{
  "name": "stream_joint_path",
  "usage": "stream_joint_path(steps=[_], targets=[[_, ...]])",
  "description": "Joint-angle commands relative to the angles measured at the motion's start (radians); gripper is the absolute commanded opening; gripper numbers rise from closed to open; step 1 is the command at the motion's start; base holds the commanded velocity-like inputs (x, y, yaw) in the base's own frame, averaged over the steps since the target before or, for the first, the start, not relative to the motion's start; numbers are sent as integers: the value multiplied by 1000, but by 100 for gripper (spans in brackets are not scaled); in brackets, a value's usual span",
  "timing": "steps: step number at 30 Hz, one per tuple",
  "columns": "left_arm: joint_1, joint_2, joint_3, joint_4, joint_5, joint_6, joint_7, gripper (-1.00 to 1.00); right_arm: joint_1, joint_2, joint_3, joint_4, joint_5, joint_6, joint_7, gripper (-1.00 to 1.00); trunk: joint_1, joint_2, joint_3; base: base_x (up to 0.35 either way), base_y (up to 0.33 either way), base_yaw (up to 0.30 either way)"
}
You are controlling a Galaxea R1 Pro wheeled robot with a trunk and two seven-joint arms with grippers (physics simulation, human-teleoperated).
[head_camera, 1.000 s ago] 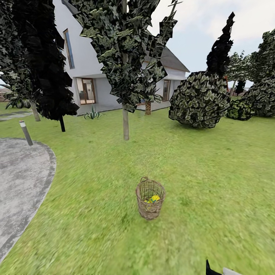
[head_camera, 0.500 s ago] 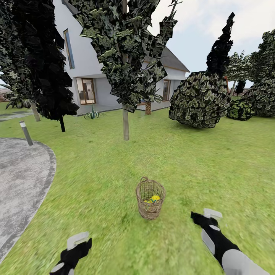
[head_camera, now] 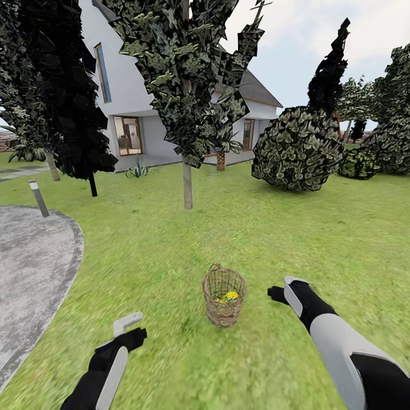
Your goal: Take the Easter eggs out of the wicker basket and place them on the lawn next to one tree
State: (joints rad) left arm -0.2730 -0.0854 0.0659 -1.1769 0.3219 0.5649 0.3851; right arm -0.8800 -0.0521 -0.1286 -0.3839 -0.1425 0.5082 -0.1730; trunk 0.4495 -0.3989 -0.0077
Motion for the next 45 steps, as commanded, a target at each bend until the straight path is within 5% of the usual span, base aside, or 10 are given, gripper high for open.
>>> stream_joint_path(steps=[1,8,19,28,31,36,38,45], targets=[[-1,1,1,1,13,3,7,100,0,6,0,-3,-6,5,-1,100,0,-1,-1,0,0,0],[-3,25,2,6,17,-2,6,100,3,22,13,-5,34,7,8,100,0,-1,-1,168,0,0],[-3,28,1,19,17,-3,6,100,4,28,9,-8,15,14,5,100,0,-1,-1,317,0,22],[-2,29,0,19,14,-5,6,100,5,31,31,-2,64,8,11,100,0,-1,-11,325,0,194],[-2,29,0,19,14,-5,6,100,7,35,72,6,77,7,14,100,0,-1,-13,325,0,113],[-3,29,0,20,14,-5,6,100,9,39,244,27,89,-26,132,100,0,-1,-13,325,0,22],[-3,29,0,21,14,-5,5,100,10,37,268,58,94,-82,169,100,0,-1,-13,325,0,2],[-2,29,0,22,14,-5,5,100,9,35,275,69,96,-105,177,100,0,-1,-13,325,0,0]])
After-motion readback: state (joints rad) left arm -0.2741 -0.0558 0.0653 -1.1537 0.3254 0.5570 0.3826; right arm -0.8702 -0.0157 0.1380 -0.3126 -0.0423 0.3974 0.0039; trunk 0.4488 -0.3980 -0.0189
